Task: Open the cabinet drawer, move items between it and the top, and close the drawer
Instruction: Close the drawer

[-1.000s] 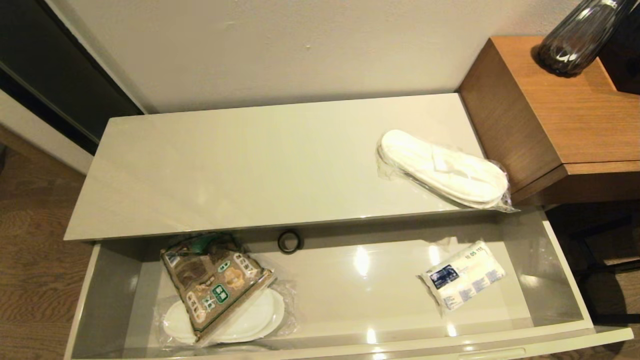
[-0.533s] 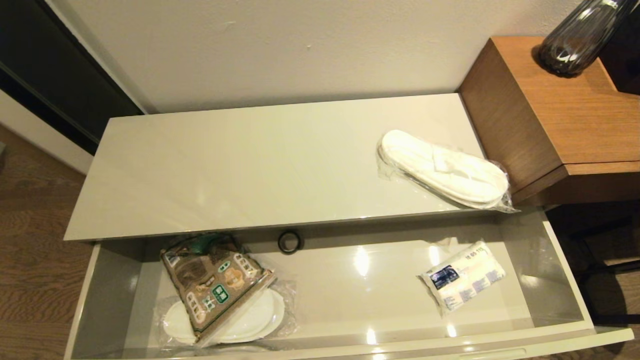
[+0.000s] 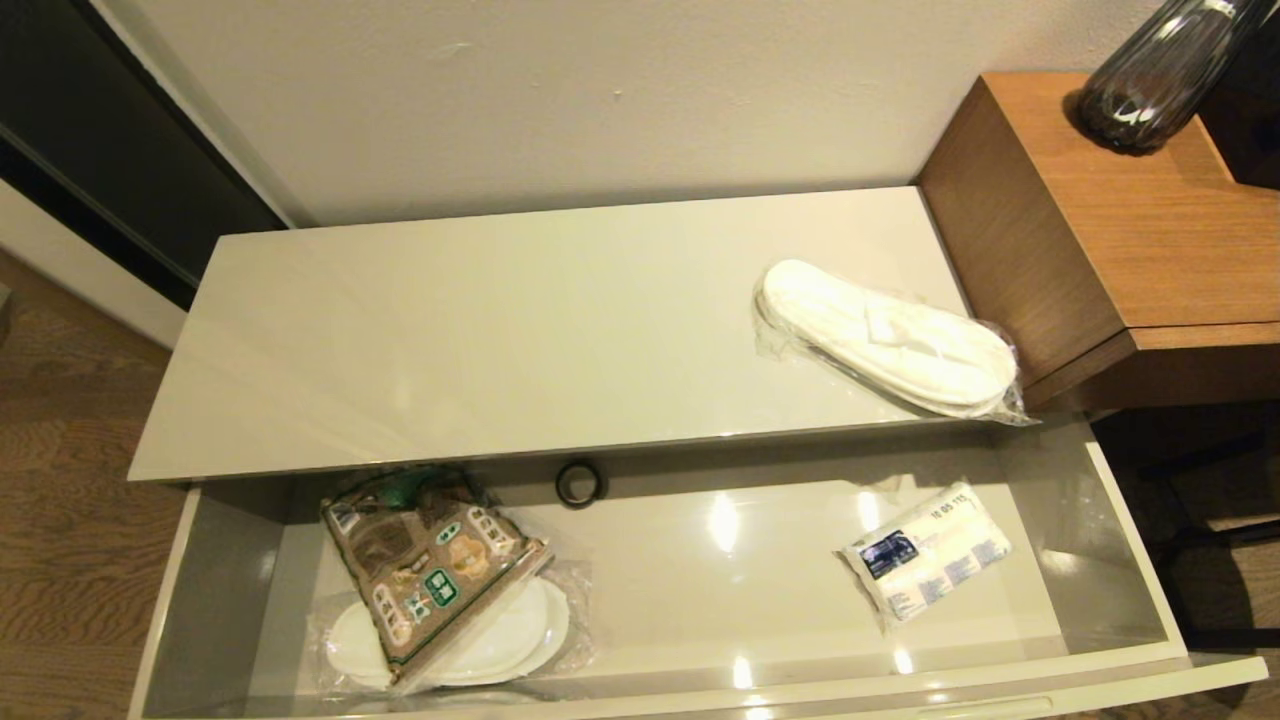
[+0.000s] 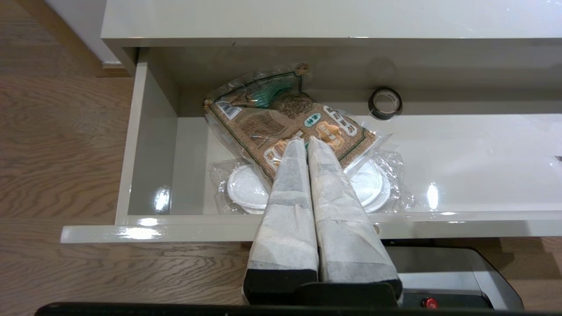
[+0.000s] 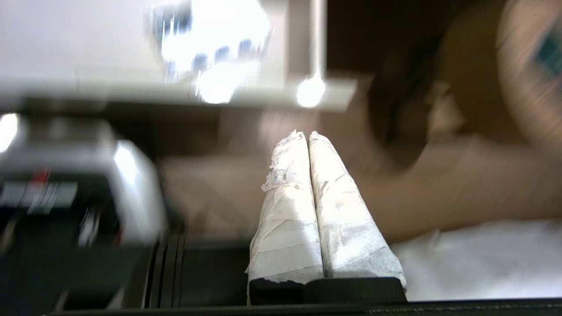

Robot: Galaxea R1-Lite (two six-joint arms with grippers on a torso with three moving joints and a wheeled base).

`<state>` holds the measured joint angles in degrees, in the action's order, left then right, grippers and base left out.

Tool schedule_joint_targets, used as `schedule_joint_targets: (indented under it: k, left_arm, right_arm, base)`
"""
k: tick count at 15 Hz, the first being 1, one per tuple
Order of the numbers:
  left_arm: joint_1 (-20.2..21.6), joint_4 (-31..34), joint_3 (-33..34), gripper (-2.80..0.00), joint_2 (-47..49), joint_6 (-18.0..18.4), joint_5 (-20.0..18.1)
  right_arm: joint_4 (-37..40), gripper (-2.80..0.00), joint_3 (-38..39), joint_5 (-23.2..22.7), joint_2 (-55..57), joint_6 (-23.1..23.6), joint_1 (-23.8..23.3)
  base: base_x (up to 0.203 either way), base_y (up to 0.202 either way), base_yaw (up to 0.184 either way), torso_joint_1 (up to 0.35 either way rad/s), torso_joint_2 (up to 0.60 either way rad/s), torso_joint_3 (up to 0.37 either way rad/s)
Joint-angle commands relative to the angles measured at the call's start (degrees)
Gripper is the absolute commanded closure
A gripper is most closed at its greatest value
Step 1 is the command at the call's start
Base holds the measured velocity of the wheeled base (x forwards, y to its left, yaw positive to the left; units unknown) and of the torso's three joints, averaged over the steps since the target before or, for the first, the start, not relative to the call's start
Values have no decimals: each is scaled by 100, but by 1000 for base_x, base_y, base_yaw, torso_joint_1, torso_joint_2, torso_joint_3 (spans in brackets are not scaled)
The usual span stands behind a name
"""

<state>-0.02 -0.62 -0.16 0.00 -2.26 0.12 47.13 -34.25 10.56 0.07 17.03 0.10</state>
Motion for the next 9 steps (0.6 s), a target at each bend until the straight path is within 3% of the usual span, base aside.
schedule_joint_targets:
  k: [1, 3, 5, 7, 9]
  left_arm:
    - [2, -6, 7, 0, 9, -3, 4]
    - [2, 1, 7, 0, 9, -3, 5]
    - [2, -8, -2, 0, 9, -3, 5]
    - [2, 1, 7, 0, 9, -3, 5]
    - [2, -7, -2, 0, 9, -3, 5]
  right_arm:
    - [-306, 0, -450, 7, 28, 523, -1]
    - [-806, 0, -716, 27, 31, 912, -1]
    - [-989, 0, -1117, 55, 424, 927, -2]
    - [-1110, 0, -1777, 58, 1476, 516, -17]
    - [-1131, 0, -2074, -13, 2443, -240, -126]
  base:
    - [0, 0, 0, 0, 0, 0]
    - [0, 0, 0, 0, 0, 0]
    - [0, 0, 0, 0, 0, 0]
    - [0, 0, 0, 0, 0, 0]
    - [0, 0, 0, 0, 0, 0]
